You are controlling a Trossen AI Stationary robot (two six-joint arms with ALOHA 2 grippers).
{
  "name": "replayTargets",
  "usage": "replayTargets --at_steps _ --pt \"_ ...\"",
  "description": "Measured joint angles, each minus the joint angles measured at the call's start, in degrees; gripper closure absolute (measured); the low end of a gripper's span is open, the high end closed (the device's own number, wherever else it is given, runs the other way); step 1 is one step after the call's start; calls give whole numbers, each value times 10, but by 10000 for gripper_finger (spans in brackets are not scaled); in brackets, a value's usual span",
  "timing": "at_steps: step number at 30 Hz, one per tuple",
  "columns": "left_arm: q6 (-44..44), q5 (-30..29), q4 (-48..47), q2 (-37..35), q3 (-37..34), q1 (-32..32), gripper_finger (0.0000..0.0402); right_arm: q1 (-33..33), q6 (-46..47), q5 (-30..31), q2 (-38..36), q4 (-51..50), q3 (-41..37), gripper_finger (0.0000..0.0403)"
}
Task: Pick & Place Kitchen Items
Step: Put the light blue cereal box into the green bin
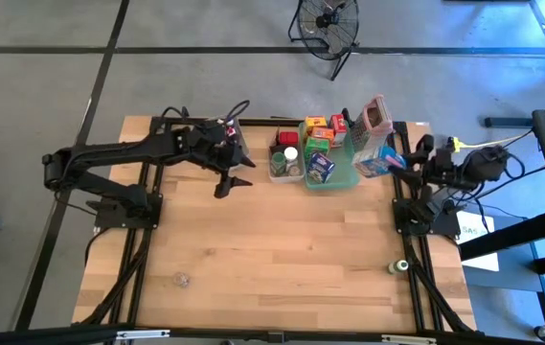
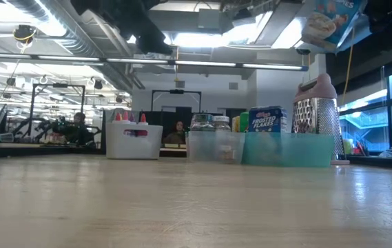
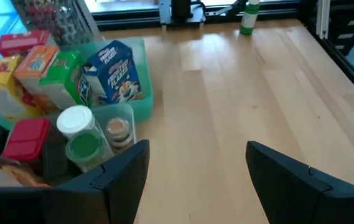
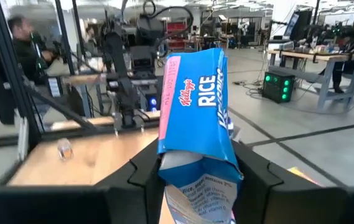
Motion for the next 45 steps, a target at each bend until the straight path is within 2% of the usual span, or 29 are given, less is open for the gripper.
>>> replayTargets --at_steps 5,8,10,13,15,17,22,24,30,35,38,45 --pt "31 1 26 1 0 5 139 -1 -28 0 2 99 -39 264" --pt "31 1 43 1 0 17 139 -5 -42 2 18 125 -42 264" --pt "30 3 52 1 0 26 139 -12 -55 1 35 154 -43 264" --pt "16 19 53 1 0 37 139 -28 -124 -15 78 219 -30 264" --pt "5 35 53 1 0 43 139 -45 -147 -8 109 218 -1 264" --pt "1 39 52 1 0 46 139 -67 -153 0 134 181 43 264" --pt "2 39 50 1 0 46 139 -128 -131 -15 186 -3 174 264" --pt "2 39 47 1 0 46 139 -153 -129 -14 195 -48 213 264" --pt "6 40 47 1 0 51 139 -211 -162 -23 224 -51 253 264" --pt "1 40 51 1 0 65 139 -264 -152 -81 304 -54 280 264" --pt "1 40 51 1 0 69 139 -318 -148 -124 362 -64 325 264" --pt "-14 40 39 1 0 69 139 -495 -141 -285 495 -197 532 264"
